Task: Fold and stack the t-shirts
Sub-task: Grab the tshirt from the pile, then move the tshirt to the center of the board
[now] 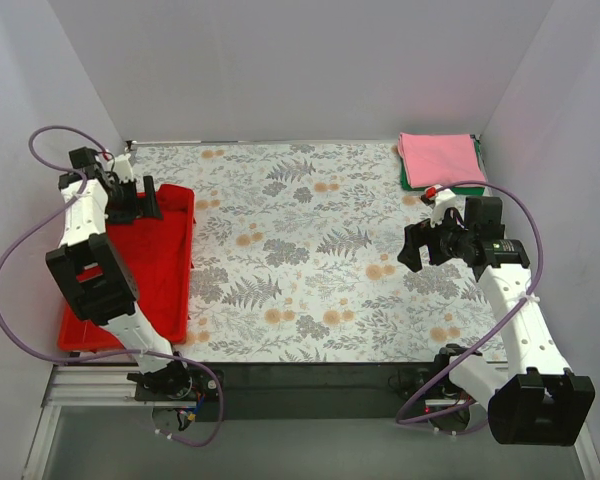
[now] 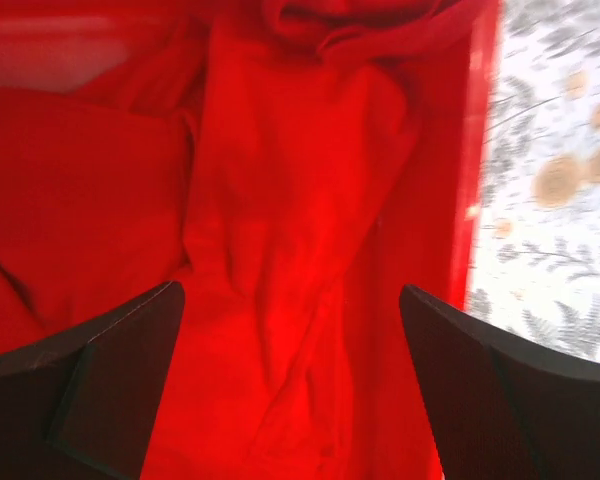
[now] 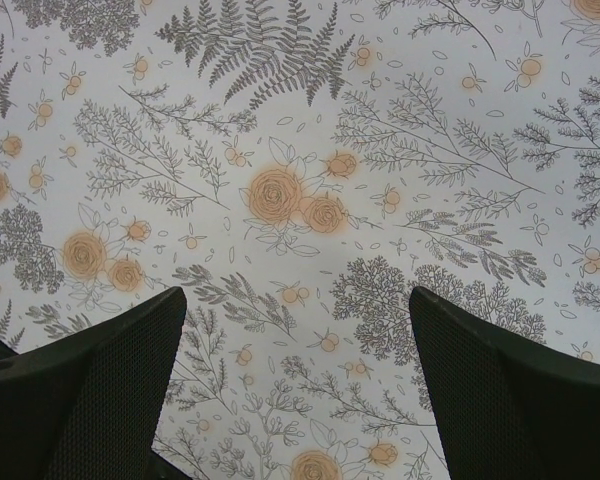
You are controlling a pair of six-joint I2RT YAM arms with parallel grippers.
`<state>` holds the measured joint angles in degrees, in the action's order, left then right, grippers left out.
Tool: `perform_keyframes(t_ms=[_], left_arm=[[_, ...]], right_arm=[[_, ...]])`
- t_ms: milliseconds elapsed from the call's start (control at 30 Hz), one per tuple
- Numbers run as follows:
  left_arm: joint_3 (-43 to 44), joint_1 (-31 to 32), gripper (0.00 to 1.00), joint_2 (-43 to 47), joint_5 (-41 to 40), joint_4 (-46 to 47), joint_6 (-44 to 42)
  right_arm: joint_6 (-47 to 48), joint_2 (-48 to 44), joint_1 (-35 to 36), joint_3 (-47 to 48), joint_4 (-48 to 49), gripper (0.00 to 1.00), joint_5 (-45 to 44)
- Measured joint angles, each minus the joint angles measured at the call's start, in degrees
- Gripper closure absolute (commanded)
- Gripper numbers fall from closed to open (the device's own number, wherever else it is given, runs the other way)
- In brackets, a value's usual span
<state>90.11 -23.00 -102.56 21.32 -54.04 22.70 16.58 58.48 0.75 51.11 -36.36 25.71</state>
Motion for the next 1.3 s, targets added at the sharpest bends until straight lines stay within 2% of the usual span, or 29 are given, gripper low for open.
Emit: perform_keyframes(t_ms=[167, 467, 567, 600, 633, 667, 700, 833, 1067, 1167, 1300], left_arm=[[-8.09, 0.50, 0.11, -1.20, -2.60, 4.02, -2.34], [-12.48, 1.88, 0.13, -6.43, -5.07, 10.71, -3.15], [-12.52, 2.38, 0.37, -8.13, -5.92, 11.80, -2.19], [-12.46, 2.40, 0.62, -8.31, -6.14, 11.96, -1.97], [-12.41, 2.40, 0.82, -8.37, -6.14, 12.17, -1.38], [-12.35, 2.34, 0.96, -8.46, -5.99, 12.20, -1.14], [-12.17, 2.19, 1.00, -8.55, -5.57, 11.91, -0.76], [-8.04, 2.23, 1.00, -8.50, -3.87, 7.98, -0.39], [7.67, 3.58, 1.00, -2.51, 2.51, 2.58, 0.59], [16.17, 7.82, 1.00, 2.38, 5.66, 2.62, 1.79], [23.37, 17.81, 1.00, 9.03, 12.41, 6.67, 5.90]], right_arm=[[-0.11, 0.20, 0.00, 0.00, 0.00, 0.02, 0.15], [0.07, 1.51, 0.00, 0.00, -0.79, 0.02, 0.15], [0.13, 1.53, 0.00, 0.00, -0.85, 0.02, 0.15], [0.17, 1.53, 0.00, 0.00, -0.85, 0.01, 0.15], [0.26, 1.53, 0.00, 0.00, -0.85, 0.02, 0.13], [0.33, 1.53, 0.00, 0.00, -0.85, 0.02, 0.13], [0.37, 1.53, 0.00, 0.00, -0.87, 0.02, 0.11], [0.96, 1.42, 0.00, 0.00, -0.87, 0.01, 0.09], [1.22, 1.25, 0.00, -0.02, -0.87, 0.02, 1.03], [1.18, 1.27, 0.00, -0.02, -0.87, 0.02, 1.68], [1.14, 1.55, 0.00, 0.22, -0.98, 0.02, 2.34]])
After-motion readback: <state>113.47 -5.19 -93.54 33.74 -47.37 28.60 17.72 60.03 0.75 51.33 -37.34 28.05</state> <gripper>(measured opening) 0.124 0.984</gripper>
